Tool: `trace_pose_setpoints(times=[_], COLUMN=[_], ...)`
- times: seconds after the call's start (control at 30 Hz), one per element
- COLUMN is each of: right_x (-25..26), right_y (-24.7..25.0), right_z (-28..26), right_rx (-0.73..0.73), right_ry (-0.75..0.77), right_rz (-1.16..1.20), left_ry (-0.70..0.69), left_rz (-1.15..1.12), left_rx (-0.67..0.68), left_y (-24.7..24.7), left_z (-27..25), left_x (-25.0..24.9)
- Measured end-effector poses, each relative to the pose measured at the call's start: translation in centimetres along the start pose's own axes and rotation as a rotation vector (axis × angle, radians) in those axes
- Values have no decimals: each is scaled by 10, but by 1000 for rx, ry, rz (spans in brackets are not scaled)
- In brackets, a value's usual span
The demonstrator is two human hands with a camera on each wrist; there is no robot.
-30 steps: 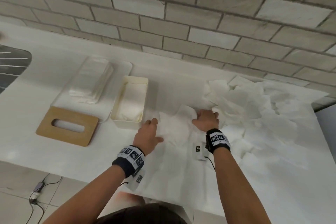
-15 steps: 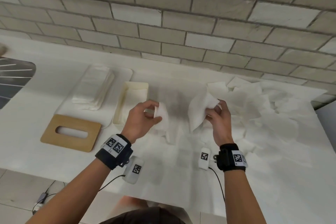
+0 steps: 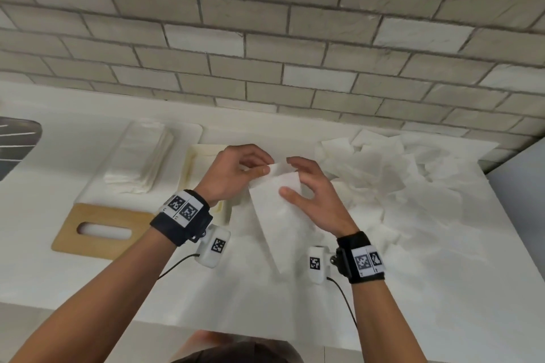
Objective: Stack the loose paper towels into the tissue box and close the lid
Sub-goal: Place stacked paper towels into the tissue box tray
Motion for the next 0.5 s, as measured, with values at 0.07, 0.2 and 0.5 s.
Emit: trace_pose_setpoints(times=[0.07,0.2,0.5], right_x=[-10,-18,11], right_y=[-5,-3,-6], right_z=[7,15,30], right_rx=[-82,-238,-252], right_ry=[-27,-89,-29], right_rz=[64,166,-11], left_ry=[-32,-77,-16], left_rz=[-7,-132,-322], left_rx=[14,-85,-170], left_y=[-4,4,11], left_z=[3,3,-12], left_x=[-9,-25,3])
Point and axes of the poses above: each hand's wrist, its own z-axis towards the middle knuckle, its own y-axis out of the back of the hand, x = y × z, the point moved 8 cm from there along z, towards the middle knuckle, and after that the axes turned 1 degree about y, right-handed, at the moved point
